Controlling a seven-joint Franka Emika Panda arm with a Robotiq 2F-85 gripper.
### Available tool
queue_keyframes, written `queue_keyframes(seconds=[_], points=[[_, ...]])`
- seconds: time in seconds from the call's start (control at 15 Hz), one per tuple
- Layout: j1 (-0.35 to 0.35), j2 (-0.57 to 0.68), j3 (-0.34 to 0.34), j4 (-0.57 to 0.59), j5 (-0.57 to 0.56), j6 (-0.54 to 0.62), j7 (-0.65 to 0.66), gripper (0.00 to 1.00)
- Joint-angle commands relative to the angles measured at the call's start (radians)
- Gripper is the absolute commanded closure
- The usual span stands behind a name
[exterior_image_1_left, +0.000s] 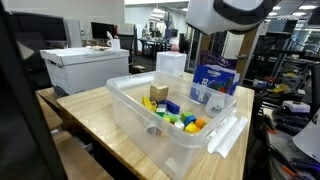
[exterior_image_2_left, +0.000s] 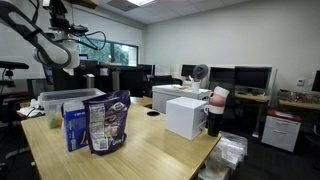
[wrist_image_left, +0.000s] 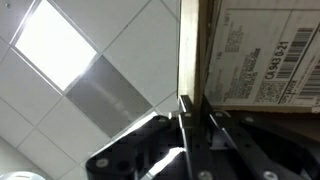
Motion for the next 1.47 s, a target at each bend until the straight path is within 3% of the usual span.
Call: queue_keyframes(seconds=[0.0, 0.33, 0.53, 0.6, 0.67, 1.07, 1.4], points=[[-0.148, -0.035, 0.113, 0.099, 0.0, 0.008, 0.023, 0.95], [-0.285, -0.053, 0.238, 0.155, 0.011, 0.039, 0.018, 0.95], [-0.31, -0.06, 0.266, 0.155, 0.004, 0.104, 0.001, 0.95], [-0.301, -0.053, 0.264, 0.149, 0.003, 0.157, -0.026, 0.95], [-0.25, -0.082, 0.216, 0.138, 0.056, 0.169, 0.033, 0.96], [-0.22, -0.055, 0.224, 0.131, 0.193, 0.162, 0.03, 0.96], [-0.202, -0.046, 0.228, 0.136, 0.339, 0.223, 0.008, 0.97]])
